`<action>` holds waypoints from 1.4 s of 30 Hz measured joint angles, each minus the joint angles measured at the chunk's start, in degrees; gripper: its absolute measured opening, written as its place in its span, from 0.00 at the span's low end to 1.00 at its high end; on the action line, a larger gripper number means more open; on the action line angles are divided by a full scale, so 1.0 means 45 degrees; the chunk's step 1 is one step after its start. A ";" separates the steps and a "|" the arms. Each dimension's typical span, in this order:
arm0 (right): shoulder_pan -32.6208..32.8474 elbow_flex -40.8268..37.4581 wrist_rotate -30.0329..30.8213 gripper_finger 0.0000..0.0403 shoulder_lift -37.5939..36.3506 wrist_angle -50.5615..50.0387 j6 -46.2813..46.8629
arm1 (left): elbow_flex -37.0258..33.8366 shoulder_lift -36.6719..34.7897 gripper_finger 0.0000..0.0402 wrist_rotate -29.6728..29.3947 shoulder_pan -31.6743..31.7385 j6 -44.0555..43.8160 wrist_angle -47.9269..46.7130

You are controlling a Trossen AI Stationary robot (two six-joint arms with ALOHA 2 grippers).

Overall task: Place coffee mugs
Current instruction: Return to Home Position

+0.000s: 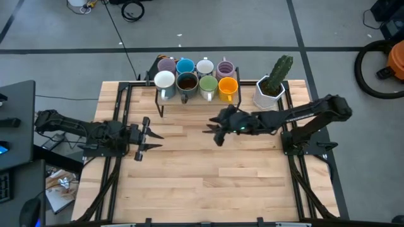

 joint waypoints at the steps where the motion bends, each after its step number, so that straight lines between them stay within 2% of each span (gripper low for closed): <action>1: -0.0039 -0.0590 -0.0106 0.35 -0.0348 0.0711 -0.0165 | 0.0000 -0.0002 0.35 0.0000 0.0059 -0.0046 -0.0013; 4: -0.0210 -0.2586 -0.0113 0.33 -0.1459 0.2849 -0.0419 | 0.0000 -0.0232 0.35 -0.0005 0.0156 -0.0327 -0.0121; 9: -0.0754 -0.6085 -0.0478 0.31 -0.3145 0.7624 -0.0256 | -0.0691 -0.1168 0.35 0.0105 0.0130 -0.0973 0.0430; 14: -0.1191 -0.8283 -0.0808 0.31 -0.4427 1.0896 0.0446 | -0.1264 -0.2339 0.35 0.0154 0.0130 -0.1859 0.0537; 21: -0.1259 -0.9482 0.0028 0.30 -0.5908 1.1544 0.0396 | -0.1486 -0.4071 0.35 0.0682 0.0130 -0.2835 -0.0857; 26: -0.1258 -0.9699 0.0019 0.31 -0.6050 1.1596 0.1010 | -0.1491 -0.5951 0.35 0.0554 0.0130 -0.2675 -0.2345; 30: -0.1279 -0.9723 -0.0232 0.31 -0.5967 1.1396 0.3247 | -0.1412 -0.5874 0.35 0.0369 0.0120 -0.2750 -0.2321; 35: -0.1837 -1.0449 -0.1909 0.31 -0.6023 1.2279 0.4126 | -0.1433 -0.5901 0.35 0.0520 0.0120 -0.3042 -0.2342; 38: -0.2178 -1.1415 -0.2486 0.31 -0.6082 1.3913 0.4576 | -0.1433 -0.5931 0.35 0.0586 0.0115 -0.3085 -0.2184; 42: -0.2195 -1.2729 -0.2868 0.31 -0.6065 1.6196 0.3823 | -0.1428 -0.5935 0.35 0.0840 0.0115 -0.3146 -0.1896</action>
